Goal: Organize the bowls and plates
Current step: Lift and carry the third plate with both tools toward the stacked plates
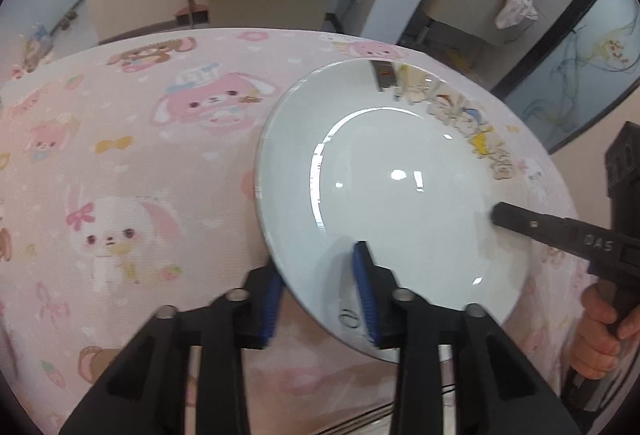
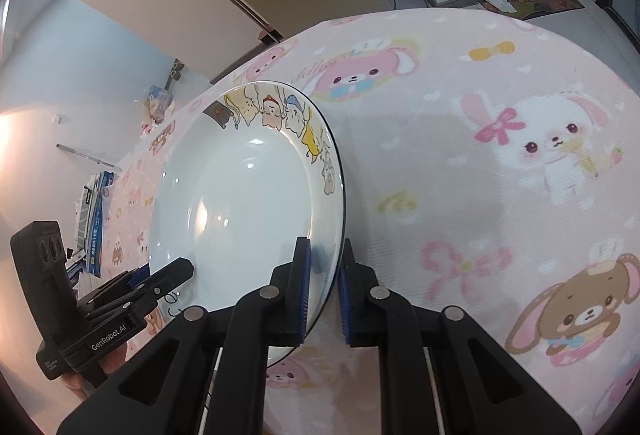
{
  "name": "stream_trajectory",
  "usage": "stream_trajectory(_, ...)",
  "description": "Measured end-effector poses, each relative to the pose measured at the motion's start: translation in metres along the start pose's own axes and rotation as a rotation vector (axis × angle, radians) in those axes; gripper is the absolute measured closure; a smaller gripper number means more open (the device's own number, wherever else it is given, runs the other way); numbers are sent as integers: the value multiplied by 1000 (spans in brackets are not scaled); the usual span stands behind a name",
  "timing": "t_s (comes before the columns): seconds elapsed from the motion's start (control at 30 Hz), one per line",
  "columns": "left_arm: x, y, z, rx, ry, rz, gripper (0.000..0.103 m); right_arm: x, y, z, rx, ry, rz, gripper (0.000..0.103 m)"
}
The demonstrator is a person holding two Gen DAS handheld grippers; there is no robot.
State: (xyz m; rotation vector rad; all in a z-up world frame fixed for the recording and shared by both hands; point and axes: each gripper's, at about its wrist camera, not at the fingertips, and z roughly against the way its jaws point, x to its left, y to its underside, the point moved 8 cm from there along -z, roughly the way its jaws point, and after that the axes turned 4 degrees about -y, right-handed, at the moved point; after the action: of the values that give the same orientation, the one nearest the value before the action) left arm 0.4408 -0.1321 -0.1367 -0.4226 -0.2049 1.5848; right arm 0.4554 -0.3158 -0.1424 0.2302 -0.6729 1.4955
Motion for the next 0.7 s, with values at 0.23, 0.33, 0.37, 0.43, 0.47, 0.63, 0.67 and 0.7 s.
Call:
stream_trajectory(0.23,2,-6,15,-72,-26,-32,78,6,2,1,-4,22,12,90)
stream_trajectory(0.33,2,-9,25,-90,-4,-29,78,9,2,8,-17,10,-10,90)
stream_trajectory(0.37,3,-9,26,-80,11,-22,78,11,2,11,-26,15,-6,90)
stream_trajectory(0.43,4,-10,29,-83,18,-19,78,15,3,17,-39,27,1,90)
stream_trajectory(0.47,5,-10,31,-86,19,-16,78,18,3,20,-48,29,9,89)
stream_trajectory(0.63,1,-13,48,-119,18,-13,78,28,4,29,-68,24,24,89)
stream_trajectory(0.67,0,-13,53,-129,17,-14,78,30,3,32,-74,22,30,89)
stream_trajectory(0.7,-1,-12,58,-137,19,-13,78,32,3,35,-81,18,34,89)
